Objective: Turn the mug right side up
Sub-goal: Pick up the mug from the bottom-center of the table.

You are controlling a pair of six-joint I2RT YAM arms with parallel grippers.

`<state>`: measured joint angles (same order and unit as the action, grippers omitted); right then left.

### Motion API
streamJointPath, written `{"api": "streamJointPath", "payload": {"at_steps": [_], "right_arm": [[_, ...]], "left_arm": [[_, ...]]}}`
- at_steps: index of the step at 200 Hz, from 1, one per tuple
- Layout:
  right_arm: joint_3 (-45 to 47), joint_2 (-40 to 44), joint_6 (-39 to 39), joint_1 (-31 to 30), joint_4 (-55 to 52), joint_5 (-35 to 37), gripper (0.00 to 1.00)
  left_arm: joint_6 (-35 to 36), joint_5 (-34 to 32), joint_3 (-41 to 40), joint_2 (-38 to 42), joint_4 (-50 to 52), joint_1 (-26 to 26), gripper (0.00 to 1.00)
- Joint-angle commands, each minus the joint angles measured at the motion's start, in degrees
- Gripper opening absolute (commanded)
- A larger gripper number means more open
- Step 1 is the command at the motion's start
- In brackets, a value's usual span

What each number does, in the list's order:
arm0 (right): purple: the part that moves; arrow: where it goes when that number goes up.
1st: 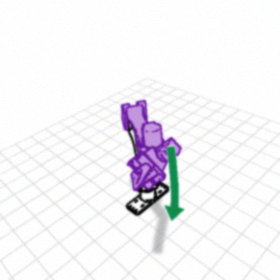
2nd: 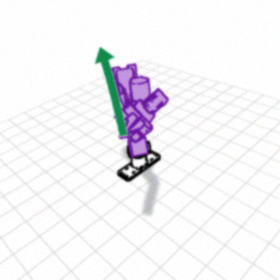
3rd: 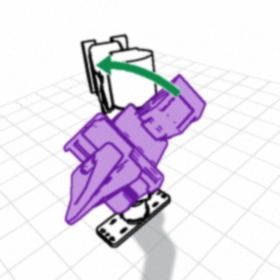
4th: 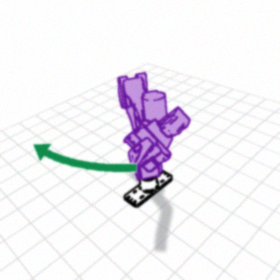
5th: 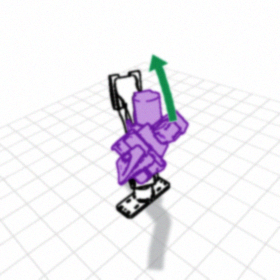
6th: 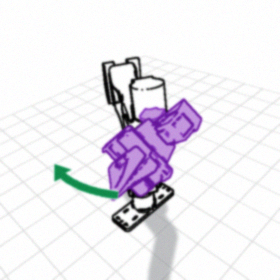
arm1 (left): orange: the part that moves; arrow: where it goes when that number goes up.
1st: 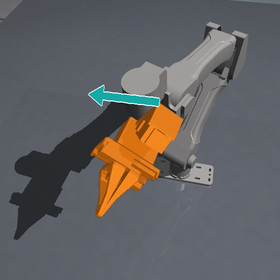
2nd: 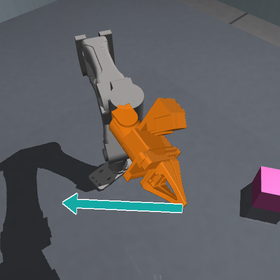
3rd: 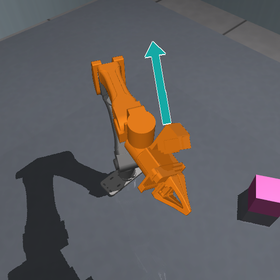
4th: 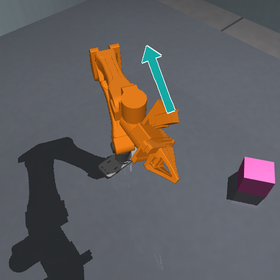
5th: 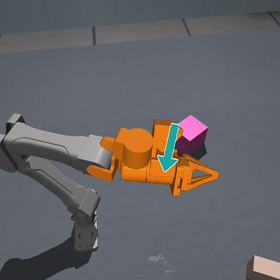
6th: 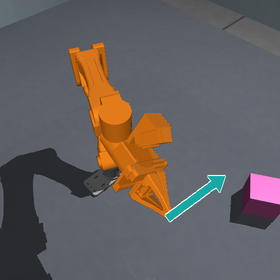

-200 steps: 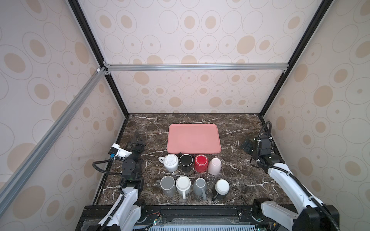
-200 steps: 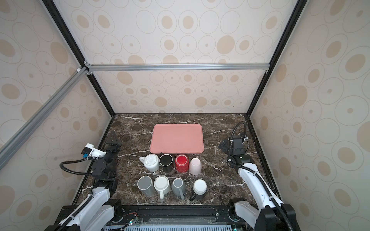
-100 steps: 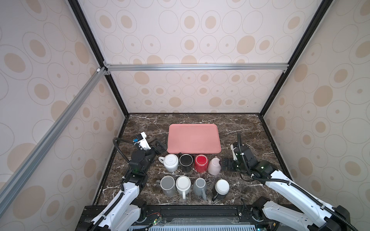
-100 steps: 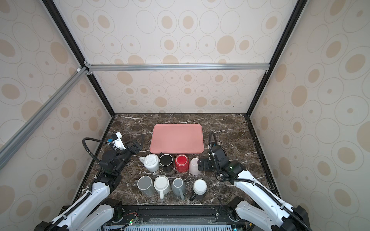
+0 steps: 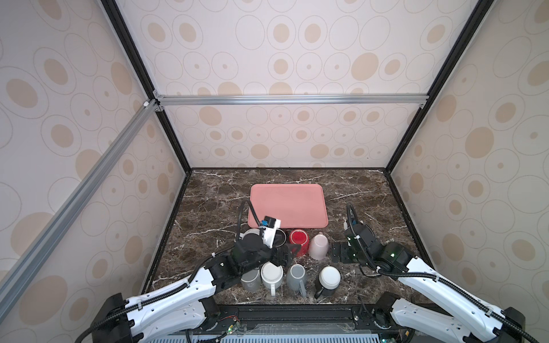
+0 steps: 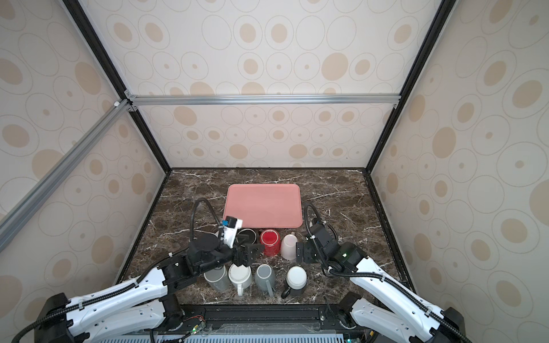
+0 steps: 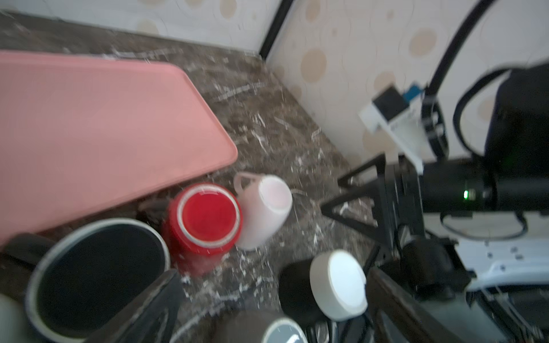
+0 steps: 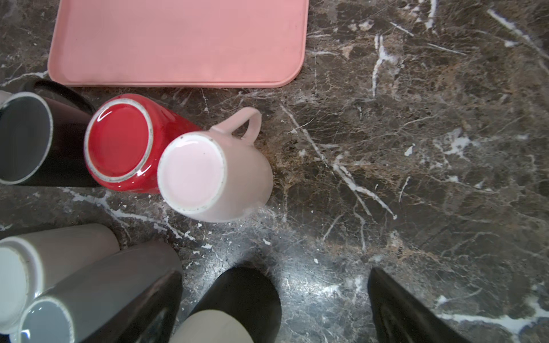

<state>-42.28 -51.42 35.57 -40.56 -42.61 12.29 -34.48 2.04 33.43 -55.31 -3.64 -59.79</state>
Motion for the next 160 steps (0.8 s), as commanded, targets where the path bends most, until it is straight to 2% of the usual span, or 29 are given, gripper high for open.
{"api": "streamJointPath", "payload": {"at_steps": [1, 40, 80, 108, 160], "right_arm": [[0.9, 1.3, 1.5, -0.3, -1.7, 3.9, 1.00], [2.8, 5.3, 2.1, -0.3, -1.8, 8.8, 1.00], [2.4, 9.2, 1.3, -0.1, -4.2, 12.2, 1.00], [2.1, 12.3, 0.8, 0.1, -5.6, 12.6, 1.00], [2.3, 16.6, 1.5, 0.1, -6.9, 12.9, 1.00]], "left_arm": [[3.8, -9.0, 6.2, -3.8, 8.2, -8.1, 0.91], [6.0, -14.6, 16.5, -15.2, 16.7, -20.6, 0.72], [5.4, -12.6, 21.6, -24.2, 19.9, -26.4, 0.48], [4.5, -11.7, 23.3, -27.6, 22.3, -27.2, 0.54], [3.0, -13.3, 27.3, -34.3, 27.9, -27.4, 0.55]]}}
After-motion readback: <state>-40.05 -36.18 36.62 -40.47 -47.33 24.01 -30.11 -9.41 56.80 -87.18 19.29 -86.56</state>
